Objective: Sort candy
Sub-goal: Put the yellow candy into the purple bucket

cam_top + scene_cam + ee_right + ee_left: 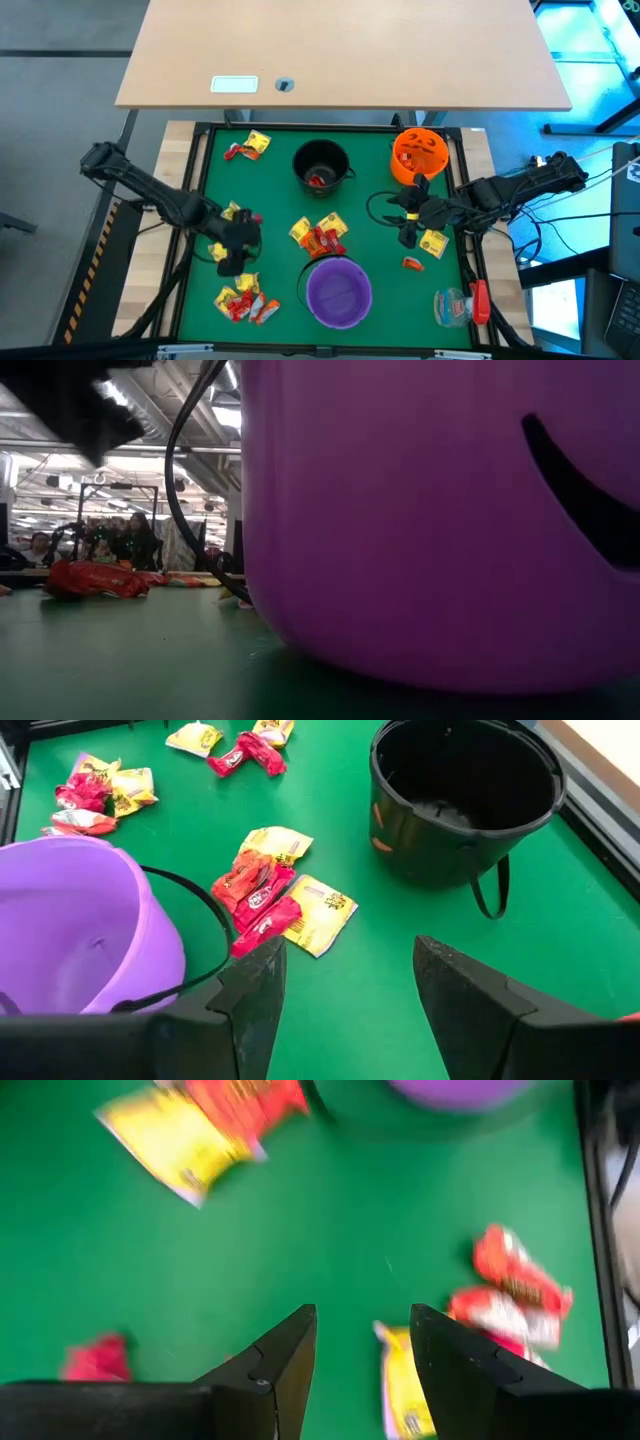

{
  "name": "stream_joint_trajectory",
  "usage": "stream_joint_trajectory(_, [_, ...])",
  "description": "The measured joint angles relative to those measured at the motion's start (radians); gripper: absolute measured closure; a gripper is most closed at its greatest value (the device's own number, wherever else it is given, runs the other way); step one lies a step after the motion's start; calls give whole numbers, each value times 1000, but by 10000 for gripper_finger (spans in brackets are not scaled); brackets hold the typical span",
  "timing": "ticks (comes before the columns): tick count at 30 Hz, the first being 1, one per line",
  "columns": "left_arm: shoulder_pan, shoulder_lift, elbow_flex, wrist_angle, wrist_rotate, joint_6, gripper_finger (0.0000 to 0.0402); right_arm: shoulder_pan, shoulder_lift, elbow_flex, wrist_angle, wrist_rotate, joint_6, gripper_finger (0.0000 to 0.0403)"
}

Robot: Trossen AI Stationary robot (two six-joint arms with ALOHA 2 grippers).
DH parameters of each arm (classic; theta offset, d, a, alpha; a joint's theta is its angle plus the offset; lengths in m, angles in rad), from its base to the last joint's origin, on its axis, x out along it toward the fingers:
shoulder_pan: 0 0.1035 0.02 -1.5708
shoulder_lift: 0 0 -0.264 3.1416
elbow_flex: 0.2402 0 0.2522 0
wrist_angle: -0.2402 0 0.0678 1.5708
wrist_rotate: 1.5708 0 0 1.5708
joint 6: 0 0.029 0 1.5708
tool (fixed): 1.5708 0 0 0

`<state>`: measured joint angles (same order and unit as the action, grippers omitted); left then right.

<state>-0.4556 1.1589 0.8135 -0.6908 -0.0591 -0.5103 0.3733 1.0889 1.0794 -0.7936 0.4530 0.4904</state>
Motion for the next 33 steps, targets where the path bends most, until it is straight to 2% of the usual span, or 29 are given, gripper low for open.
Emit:
stream_joint_trajectory(4, [-71, 107, 0, -7, 64, -37, 248, 0, 0, 0, 9, 0, 0, 187])
stream_joint_trajectory(8, [-122, 184, 0, 55, 93, -59, 241, 0, 0, 0, 13, 0, 1, 187])
stream_joint_trajectory(16, [-132, 268, 0, 67, 77, -92, 169, 0, 0, 0, 28, 0, 2, 187])
stream_joint_trajectory(21, [-133, 326, 0, 79, 78, -113, 148, 0, 0, 0, 37, -8, 2, 187])
stream_joint_trajectory(28, [-133, 414, 1, 122, 46, -111, 159, 0, 10, 0, 37, -8, 2, 187])
stream_joint_trajectory(33, [-121, 433, 3, 131, 20, -72, 211, 0, 25, 0, 36, -8, 2, 187])
